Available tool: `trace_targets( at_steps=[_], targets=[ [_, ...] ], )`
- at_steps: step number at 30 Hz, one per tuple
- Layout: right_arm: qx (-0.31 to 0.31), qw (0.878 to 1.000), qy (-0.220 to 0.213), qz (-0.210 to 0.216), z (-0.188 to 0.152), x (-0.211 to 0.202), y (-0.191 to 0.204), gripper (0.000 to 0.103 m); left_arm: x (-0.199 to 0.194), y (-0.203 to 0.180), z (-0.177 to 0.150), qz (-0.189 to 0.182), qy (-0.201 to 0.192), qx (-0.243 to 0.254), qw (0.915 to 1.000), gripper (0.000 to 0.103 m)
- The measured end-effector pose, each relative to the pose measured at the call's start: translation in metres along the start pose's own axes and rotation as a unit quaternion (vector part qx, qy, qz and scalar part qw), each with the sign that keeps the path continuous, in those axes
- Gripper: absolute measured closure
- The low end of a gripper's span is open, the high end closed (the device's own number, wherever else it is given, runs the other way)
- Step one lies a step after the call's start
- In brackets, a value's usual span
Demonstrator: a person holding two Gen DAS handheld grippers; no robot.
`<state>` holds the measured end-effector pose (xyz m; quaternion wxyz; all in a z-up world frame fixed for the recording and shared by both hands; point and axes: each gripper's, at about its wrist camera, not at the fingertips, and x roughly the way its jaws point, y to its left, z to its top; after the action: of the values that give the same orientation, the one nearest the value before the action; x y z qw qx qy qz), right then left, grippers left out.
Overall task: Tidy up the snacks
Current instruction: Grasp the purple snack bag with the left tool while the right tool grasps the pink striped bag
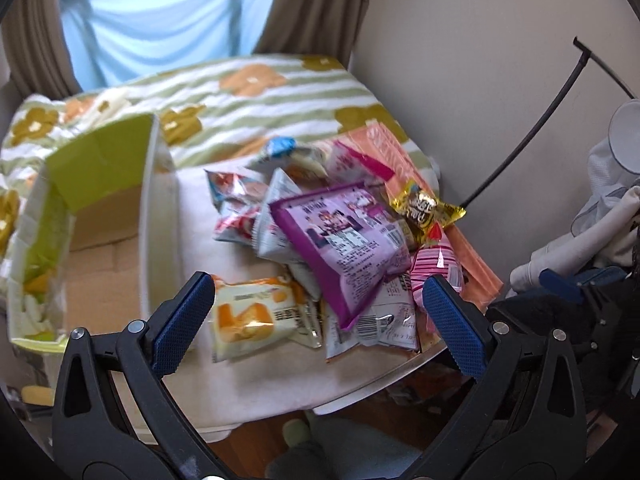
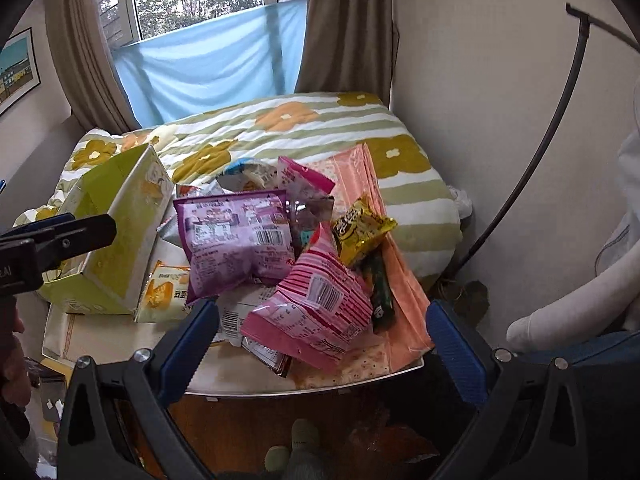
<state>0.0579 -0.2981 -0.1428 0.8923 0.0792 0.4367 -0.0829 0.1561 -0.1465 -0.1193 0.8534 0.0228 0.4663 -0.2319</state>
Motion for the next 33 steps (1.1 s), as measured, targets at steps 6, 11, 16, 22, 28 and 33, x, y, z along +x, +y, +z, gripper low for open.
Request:
trace_targets(
  at_steps=[6,11,16,22,28,33],
  targets=[
    [0.06,0.995,0.056,0.048,0.001,0.05,-0.025,0.0,0.064,-0.001,0.004,-0.029,0.054,-0.026,0.9978,0.0],
    [0.123,0.983,0.099,0.095,-0.001,0.08,-0.039,0.0,0.095,-0.003,0.006,-0.037,0.081,-0.037,0.9953,0.001],
    [0.152,0.973,0.133,0.108,-0.007,0.105,-0.044,0.0,0.12,-0.002,0.007,-0.045,0.103,-0.05,0.9924,0.004],
    [0.179,0.962,0.153,0.135,-0.014,0.118,-0.05,0.0,0.138,-0.005,0.005,-0.059,0.116,-0.06,0.9896,0.022],
    [0.178,0.961,0.15,0.147,-0.014,0.119,-0.047,0.013,0.138,-0.009,0.003,-0.065,0.117,-0.05,0.9897,0.044],
    [0.172,0.962,0.146,0.152,-0.009,0.119,-0.045,0.025,0.132,-0.012,0.002,-0.065,0.108,-0.039,0.9913,0.056]
  ],
)
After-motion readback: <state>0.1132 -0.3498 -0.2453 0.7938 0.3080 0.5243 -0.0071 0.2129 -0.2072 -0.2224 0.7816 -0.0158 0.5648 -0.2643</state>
